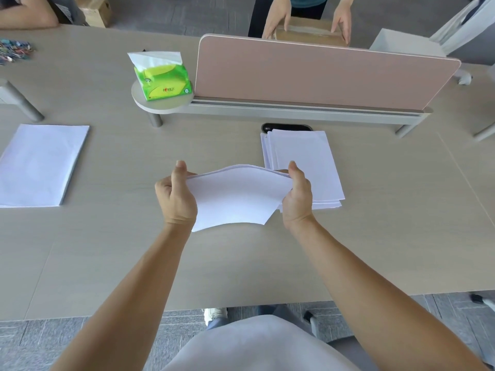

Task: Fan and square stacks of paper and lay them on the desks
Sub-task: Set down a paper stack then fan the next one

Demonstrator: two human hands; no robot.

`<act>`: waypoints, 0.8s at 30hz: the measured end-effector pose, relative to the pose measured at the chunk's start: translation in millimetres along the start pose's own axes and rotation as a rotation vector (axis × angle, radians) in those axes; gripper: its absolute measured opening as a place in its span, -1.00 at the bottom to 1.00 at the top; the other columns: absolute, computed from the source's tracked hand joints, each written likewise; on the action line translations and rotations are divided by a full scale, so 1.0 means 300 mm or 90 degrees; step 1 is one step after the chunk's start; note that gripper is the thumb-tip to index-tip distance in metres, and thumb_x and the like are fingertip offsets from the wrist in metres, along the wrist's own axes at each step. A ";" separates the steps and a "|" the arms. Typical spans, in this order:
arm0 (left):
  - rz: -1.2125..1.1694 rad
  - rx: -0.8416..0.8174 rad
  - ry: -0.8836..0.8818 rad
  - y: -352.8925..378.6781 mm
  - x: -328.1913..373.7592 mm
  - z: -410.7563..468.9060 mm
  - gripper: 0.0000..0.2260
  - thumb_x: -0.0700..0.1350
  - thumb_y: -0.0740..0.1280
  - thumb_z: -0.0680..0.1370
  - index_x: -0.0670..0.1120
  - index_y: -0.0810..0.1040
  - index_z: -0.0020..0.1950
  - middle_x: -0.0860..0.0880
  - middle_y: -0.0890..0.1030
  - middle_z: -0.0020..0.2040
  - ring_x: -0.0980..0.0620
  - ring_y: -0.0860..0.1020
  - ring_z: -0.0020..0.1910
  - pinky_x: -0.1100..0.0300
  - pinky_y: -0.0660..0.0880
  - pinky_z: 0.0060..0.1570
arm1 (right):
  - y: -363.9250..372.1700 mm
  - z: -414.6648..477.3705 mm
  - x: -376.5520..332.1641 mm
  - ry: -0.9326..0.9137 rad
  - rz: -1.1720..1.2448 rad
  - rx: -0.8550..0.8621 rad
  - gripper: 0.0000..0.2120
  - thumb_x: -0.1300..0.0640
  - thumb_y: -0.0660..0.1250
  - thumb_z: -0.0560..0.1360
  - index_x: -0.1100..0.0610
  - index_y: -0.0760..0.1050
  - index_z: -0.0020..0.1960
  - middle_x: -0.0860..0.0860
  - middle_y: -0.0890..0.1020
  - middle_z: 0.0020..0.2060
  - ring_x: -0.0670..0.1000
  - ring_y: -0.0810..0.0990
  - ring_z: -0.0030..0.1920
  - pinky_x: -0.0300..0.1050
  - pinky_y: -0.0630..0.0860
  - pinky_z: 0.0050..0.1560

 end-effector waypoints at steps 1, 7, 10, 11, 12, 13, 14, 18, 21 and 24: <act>0.002 0.005 -0.011 -0.014 -0.011 0.001 -0.53 0.11 0.19 0.50 -0.04 0.52 -0.56 0.08 0.49 -0.53 0.03 0.44 -0.41 0.16 0.35 -0.29 | -0.001 -0.003 0.005 -0.010 -0.018 -0.017 -0.59 -0.13 0.19 0.48 0.14 0.61 -0.28 0.06 0.62 -0.29 0.04 0.59 -0.21 -0.15 0.47 -0.15; -0.030 0.008 0.002 -0.059 -0.045 0.002 -0.54 0.19 0.14 0.54 0.00 0.63 -0.39 0.04 0.64 -0.35 0.03 0.58 -0.26 0.19 0.45 -0.17 | -0.005 0.006 0.052 -0.014 -0.061 -0.085 -0.45 -0.19 0.09 0.51 0.16 0.70 -0.25 0.21 0.73 -0.14 0.15 0.65 -0.09 0.09 0.48 0.06; -0.033 -0.045 0.024 -0.058 -0.055 0.011 -0.60 0.26 0.16 0.47 -0.01 0.61 -0.15 0.00 0.63 -0.10 -0.09 0.56 -0.12 0.02 0.41 -0.01 | 0.006 0.006 0.049 -0.013 -0.012 -0.110 -0.43 -0.19 0.09 0.53 0.18 0.68 -0.23 0.20 0.73 -0.16 0.18 0.65 -0.04 0.11 0.47 0.17; -0.019 -0.086 0.050 -0.056 -0.052 0.010 -0.64 0.23 0.19 0.46 -0.02 0.59 -0.08 -0.01 0.62 -0.03 -0.10 0.56 -0.07 0.03 0.41 0.03 | 0.008 0.008 0.048 -0.003 0.013 -0.118 -0.43 -0.19 0.08 0.53 0.21 0.67 -0.22 0.19 0.72 -0.17 0.18 0.64 -0.04 0.08 0.48 0.16; 0.003 -0.141 0.083 -0.052 -0.048 0.004 -0.67 0.18 0.24 0.44 -0.02 0.57 -0.01 -0.03 0.61 0.02 -0.10 0.57 -0.03 0.05 0.43 0.06 | 0.011 0.010 0.044 0.007 0.027 -0.123 -0.41 -0.19 0.07 0.54 0.24 0.66 -0.20 0.20 0.72 -0.17 0.17 0.64 -0.05 0.06 0.48 0.17; 0.031 -0.194 0.109 -0.051 -0.048 -0.005 -0.68 0.12 0.30 0.40 -0.03 0.57 0.05 -0.04 0.61 0.06 -0.11 0.57 0.01 0.06 0.46 0.08 | 0.009 0.017 0.044 0.015 0.026 -0.120 -0.40 -0.19 0.06 0.56 0.26 0.65 -0.18 0.23 0.71 -0.15 0.16 0.64 -0.06 0.07 0.46 0.20; 0.060 -0.239 0.122 -0.051 -0.055 -0.010 -0.66 0.08 0.37 0.36 -0.01 0.57 0.08 -0.02 0.63 0.08 -0.09 0.59 0.04 0.09 0.50 0.09 | 0.010 0.024 0.043 0.024 0.022 -0.112 -0.38 -0.20 0.04 0.59 0.27 0.64 -0.16 0.24 0.71 -0.14 0.15 0.64 -0.07 0.08 0.44 0.24; 0.228 -0.222 0.142 -0.066 -0.073 -0.008 -0.79 0.17 0.47 0.33 0.05 0.67 -0.19 0.10 0.67 -0.28 0.09 0.60 -0.25 0.17 0.51 -0.24 | 0.039 0.040 0.032 0.059 -0.026 -0.072 -0.34 -0.26 0.00 0.61 0.18 0.65 -0.21 0.14 0.72 -0.18 0.11 0.64 -0.16 -0.05 0.51 -0.09; 0.247 -0.177 0.147 -0.068 -0.064 0.004 -0.45 0.21 0.41 0.40 -0.26 0.40 -0.41 -0.14 0.31 -0.46 -0.06 0.29 -0.43 0.10 0.23 -0.44 | 0.043 0.046 0.026 0.075 0.004 -0.141 -0.37 -0.30 0.05 0.58 0.19 0.65 -0.09 0.11 0.70 -0.13 0.10 0.65 -0.12 -0.08 0.50 -0.14; 0.175 -0.182 0.029 -0.058 -0.058 0.027 -0.63 0.11 0.49 0.42 -0.08 0.51 -0.45 0.05 0.38 -0.46 0.08 0.35 -0.44 0.24 0.28 -0.43 | 0.040 0.024 0.021 0.074 0.036 -0.304 -0.25 -0.44 0.32 0.35 0.20 0.58 0.18 0.11 0.69 0.04 0.14 0.62 0.11 0.08 0.53 0.11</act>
Point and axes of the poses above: each hand's wrist, its own z-axis towards the middle knuckle, its own y-axis out of the palm, x = y × z, the point moved 6 cm from there along z, towards the middle knuckle
